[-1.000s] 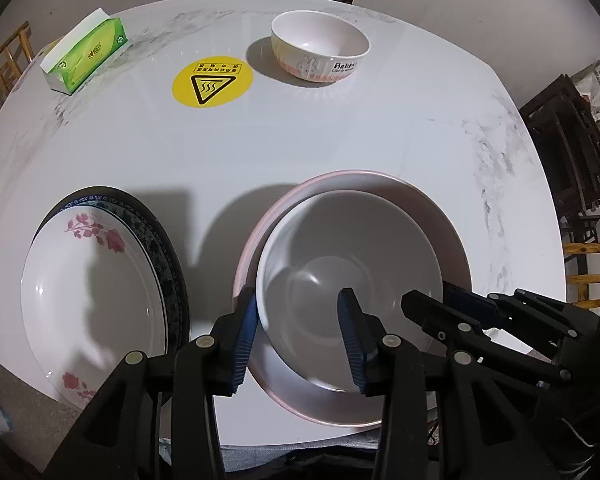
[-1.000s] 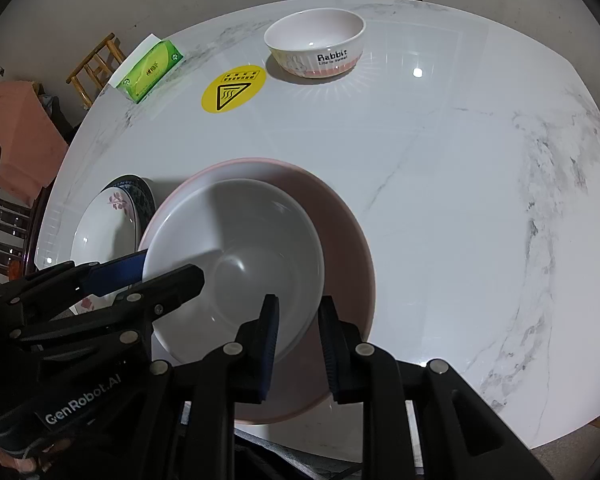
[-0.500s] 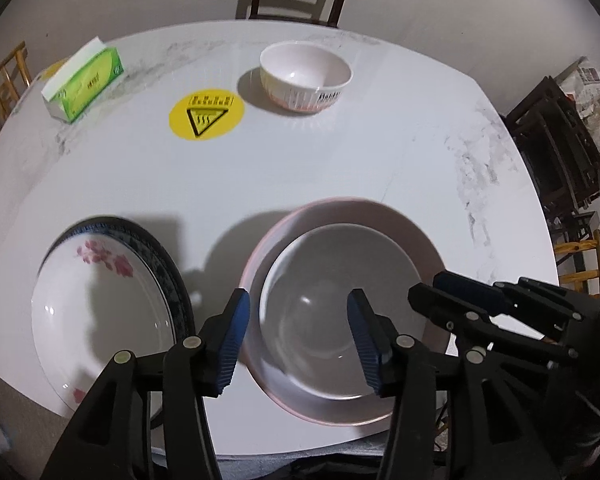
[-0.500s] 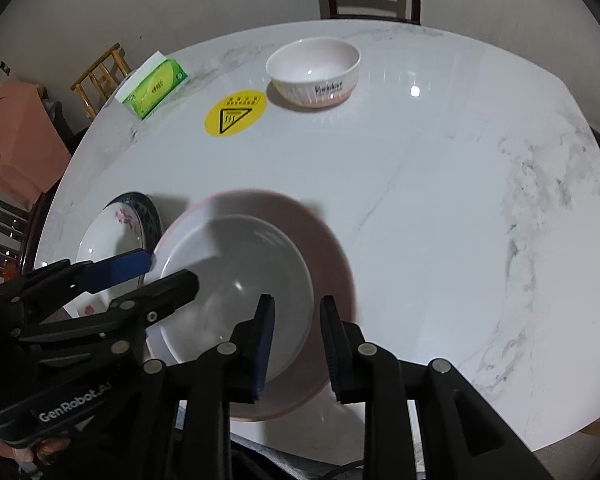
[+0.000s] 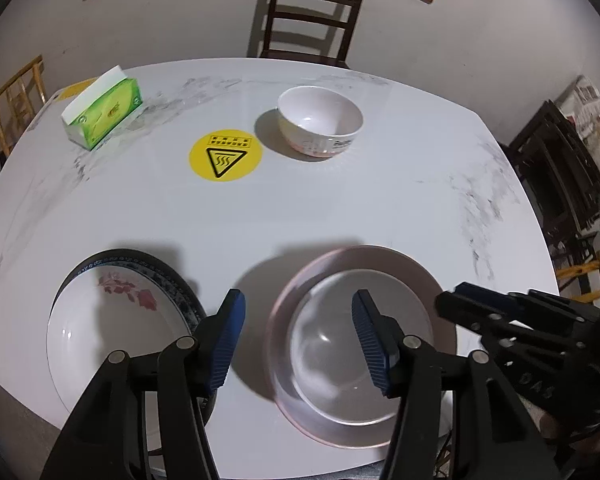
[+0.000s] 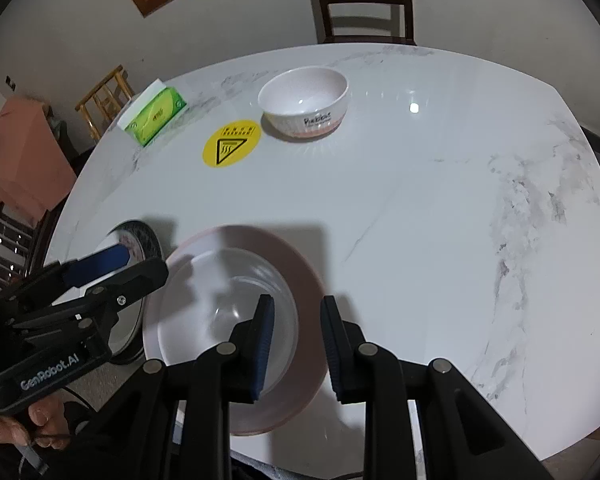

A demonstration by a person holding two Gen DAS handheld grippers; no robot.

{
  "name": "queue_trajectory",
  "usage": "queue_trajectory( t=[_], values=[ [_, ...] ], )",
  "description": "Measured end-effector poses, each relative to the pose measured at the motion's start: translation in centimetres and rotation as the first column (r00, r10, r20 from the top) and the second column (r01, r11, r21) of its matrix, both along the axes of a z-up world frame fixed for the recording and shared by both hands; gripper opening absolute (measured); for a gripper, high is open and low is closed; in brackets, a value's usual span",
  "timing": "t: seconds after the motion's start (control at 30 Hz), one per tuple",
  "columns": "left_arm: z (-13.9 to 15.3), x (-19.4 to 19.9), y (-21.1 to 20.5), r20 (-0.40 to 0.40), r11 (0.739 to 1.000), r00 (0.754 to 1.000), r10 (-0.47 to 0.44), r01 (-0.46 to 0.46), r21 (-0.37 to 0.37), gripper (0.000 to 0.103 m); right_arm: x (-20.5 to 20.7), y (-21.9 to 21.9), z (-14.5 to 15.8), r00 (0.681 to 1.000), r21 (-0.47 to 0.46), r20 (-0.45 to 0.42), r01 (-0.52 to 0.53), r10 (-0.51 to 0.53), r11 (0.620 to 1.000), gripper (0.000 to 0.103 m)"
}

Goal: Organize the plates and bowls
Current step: 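Move both tools toward the small white 'Rabbit' bowl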

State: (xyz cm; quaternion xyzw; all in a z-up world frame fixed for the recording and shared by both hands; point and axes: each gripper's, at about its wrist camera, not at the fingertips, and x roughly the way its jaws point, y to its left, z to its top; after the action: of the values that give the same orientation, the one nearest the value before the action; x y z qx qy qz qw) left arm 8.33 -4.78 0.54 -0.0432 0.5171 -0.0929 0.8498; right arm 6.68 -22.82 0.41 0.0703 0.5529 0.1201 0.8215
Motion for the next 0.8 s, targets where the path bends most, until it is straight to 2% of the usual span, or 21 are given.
queue_trajectory(
  t=[0.2, 0.43, 0.8],
  values=[
    [-0.8, 0.8, 1.6, -0.005, 0.998, 0.998, 0.057, -0.057, -0.014, 0.052, 0.6, -1.3, 0.4, 0.999, 0.02, 0.038, 0.019, -0.019, 1.0, 0.024],
    [-1.3, 2.2, 3.1, -0.005, 0.993, 0.994, 0.112, -0.112, -0.036, 0.052, 2.3, -2.3, -0.2, 0.999, 0.063, 0.04, 0.032, -0.035, 0.997, 0.024],
    [-1.8, 6.7, 3.7, 0.045, 0.99, 0.989, 0.138, -0.138, -0.013, 0.052, 6.4, -4.0, -1.1, 0.998, 0.152, 0.05, 0.036, -0.045, 0.988, 0.024]
  ],
)
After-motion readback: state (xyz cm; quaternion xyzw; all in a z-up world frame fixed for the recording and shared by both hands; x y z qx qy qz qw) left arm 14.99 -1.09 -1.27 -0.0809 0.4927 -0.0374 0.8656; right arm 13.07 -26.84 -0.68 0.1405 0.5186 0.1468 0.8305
